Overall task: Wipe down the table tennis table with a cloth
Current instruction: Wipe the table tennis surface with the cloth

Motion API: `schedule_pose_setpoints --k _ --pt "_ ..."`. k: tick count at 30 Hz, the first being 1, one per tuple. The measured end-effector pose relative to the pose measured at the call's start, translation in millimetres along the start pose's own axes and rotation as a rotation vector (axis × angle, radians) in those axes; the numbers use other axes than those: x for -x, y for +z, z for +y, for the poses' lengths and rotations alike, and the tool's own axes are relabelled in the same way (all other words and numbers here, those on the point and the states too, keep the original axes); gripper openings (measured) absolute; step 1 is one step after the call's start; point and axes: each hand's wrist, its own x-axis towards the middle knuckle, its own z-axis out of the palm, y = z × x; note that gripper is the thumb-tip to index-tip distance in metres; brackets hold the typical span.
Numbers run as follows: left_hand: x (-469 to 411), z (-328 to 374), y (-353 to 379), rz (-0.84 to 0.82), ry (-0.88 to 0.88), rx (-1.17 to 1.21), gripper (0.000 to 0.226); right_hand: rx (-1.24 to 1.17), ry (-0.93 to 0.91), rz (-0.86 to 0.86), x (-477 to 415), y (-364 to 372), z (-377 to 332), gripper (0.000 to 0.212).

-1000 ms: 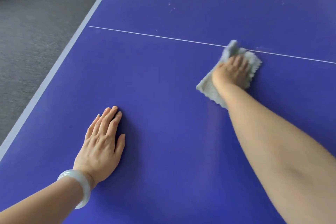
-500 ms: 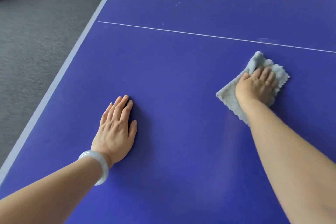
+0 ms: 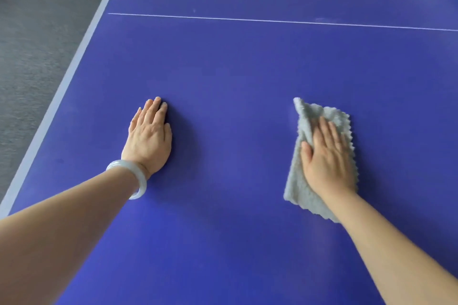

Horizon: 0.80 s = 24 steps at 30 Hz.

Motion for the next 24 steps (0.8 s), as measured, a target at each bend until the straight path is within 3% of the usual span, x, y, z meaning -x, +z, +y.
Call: schedule_pose_setpoints --k 3,11,15,17,21,24 --pt "3.8 1.9 0.2 0.004 0.039 -0.05 0.048 0.0 0.236 0.033 1.3 -11.8 52.8 0.061" --pt "71.1 69.4 18.1 -0.054 0.265 -0.063 0.054 0.062 0.277 0.021 1.5 -12.0 46.4 0.058" --pt "78.5 69.3 20.7 -0.018 0.199 0.074 0.056 0.017 0.397 0.043 33.4 -5.4 -11.4 0.055" --pt "74.6 67.6 17.6 -0.021 0.173 0.18 0.052 -0.002 0.283 0.028 74.6 5.1 -64.9 0.057" --pt "75.3 64.3 14.9 -0.03 0.144 0.31 0.047 -0.01 -0.122 -0.024 172.5 31.8 -182.1 0.062" --pt "76.3 62.4 12.5 -0.05 0.149 0.35 0.048 -0.055 -0.332 -0.113 198.2 30.2 -188.1 0.064"
